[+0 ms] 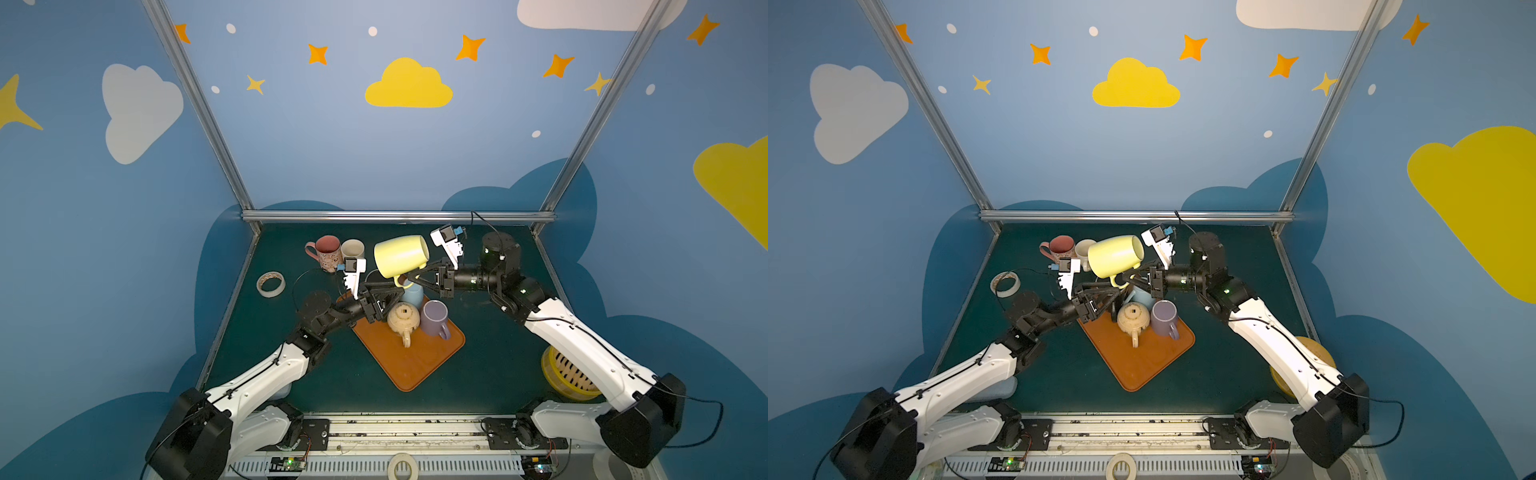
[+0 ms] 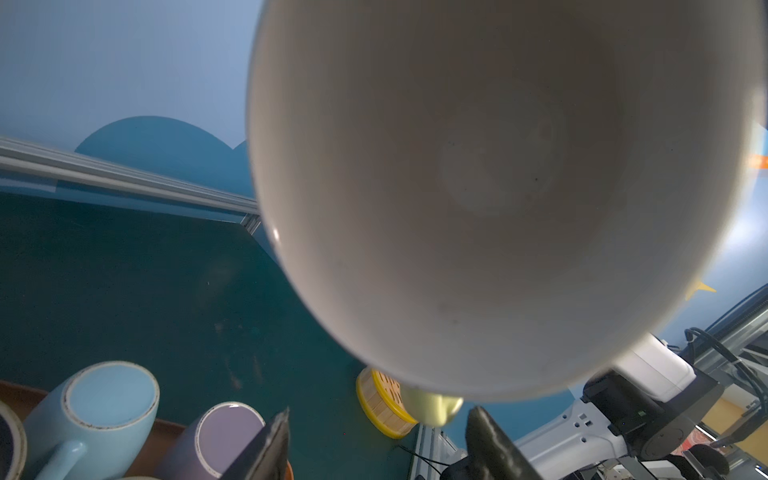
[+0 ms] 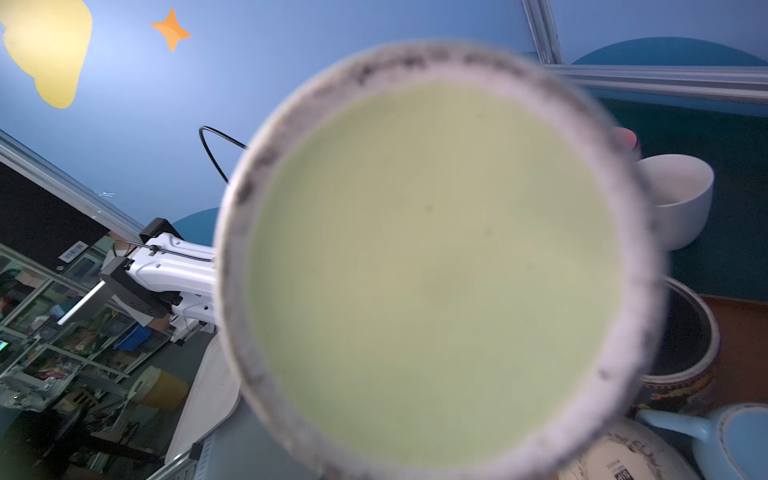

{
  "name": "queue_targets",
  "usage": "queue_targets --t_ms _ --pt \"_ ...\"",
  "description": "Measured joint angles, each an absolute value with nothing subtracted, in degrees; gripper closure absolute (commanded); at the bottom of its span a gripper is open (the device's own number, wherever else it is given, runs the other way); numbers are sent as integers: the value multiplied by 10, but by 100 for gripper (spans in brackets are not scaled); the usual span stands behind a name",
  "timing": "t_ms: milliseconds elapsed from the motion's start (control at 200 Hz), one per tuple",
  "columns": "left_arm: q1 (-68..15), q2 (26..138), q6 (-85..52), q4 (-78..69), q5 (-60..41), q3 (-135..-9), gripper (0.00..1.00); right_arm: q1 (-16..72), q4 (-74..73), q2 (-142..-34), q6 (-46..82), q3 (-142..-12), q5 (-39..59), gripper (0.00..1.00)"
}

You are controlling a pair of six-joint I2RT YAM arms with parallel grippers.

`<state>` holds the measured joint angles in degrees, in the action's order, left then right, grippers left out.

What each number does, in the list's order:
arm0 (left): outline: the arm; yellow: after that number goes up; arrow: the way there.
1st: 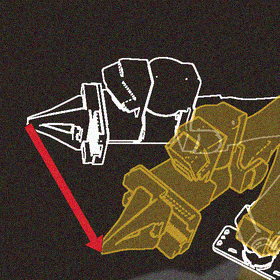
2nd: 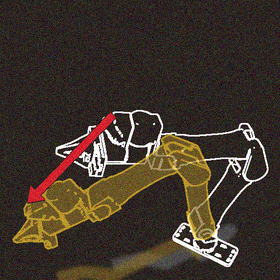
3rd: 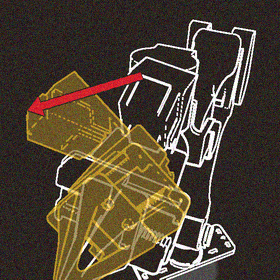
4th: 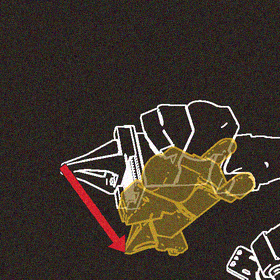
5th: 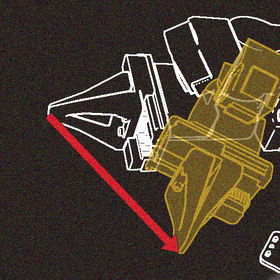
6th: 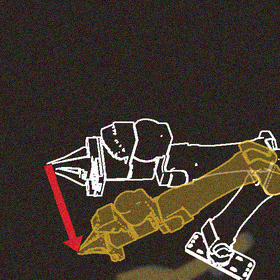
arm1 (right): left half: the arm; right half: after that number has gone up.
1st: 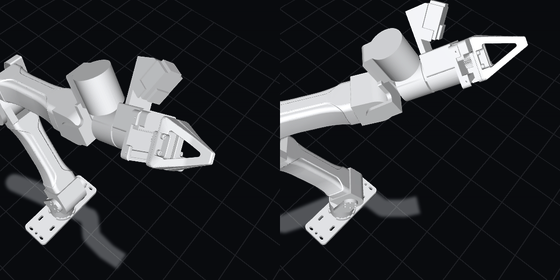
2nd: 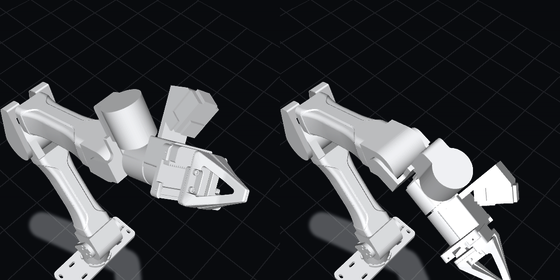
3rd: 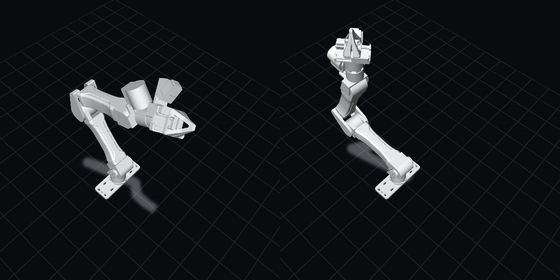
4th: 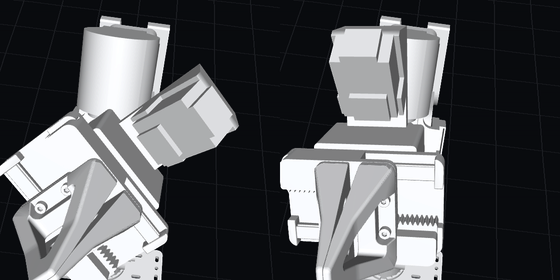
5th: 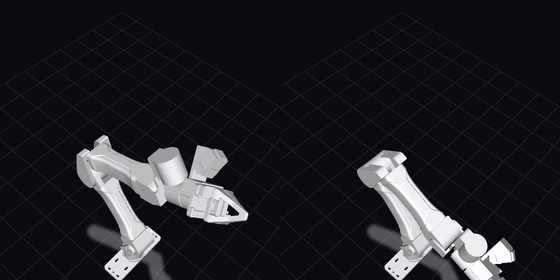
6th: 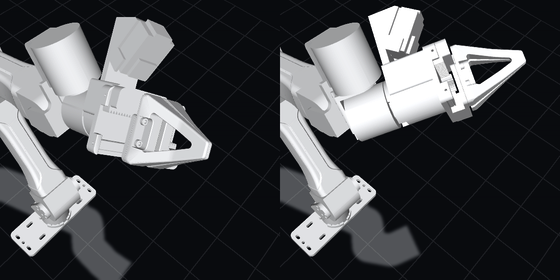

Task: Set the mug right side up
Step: 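Close the left gripper on the green mug's rim opposite the right gripper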

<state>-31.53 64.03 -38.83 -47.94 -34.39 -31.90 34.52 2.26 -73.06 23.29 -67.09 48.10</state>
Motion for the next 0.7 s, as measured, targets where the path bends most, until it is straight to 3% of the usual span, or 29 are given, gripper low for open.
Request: queue_targets --t_ms 270,701 --pt "-315 652 -382 -519 -347 -354 52 338 -26 -731 262 -665 524 100" --pt "-315 686 -384 -546 -359 -373 62 330 -76 -747 283 -662 562 100"
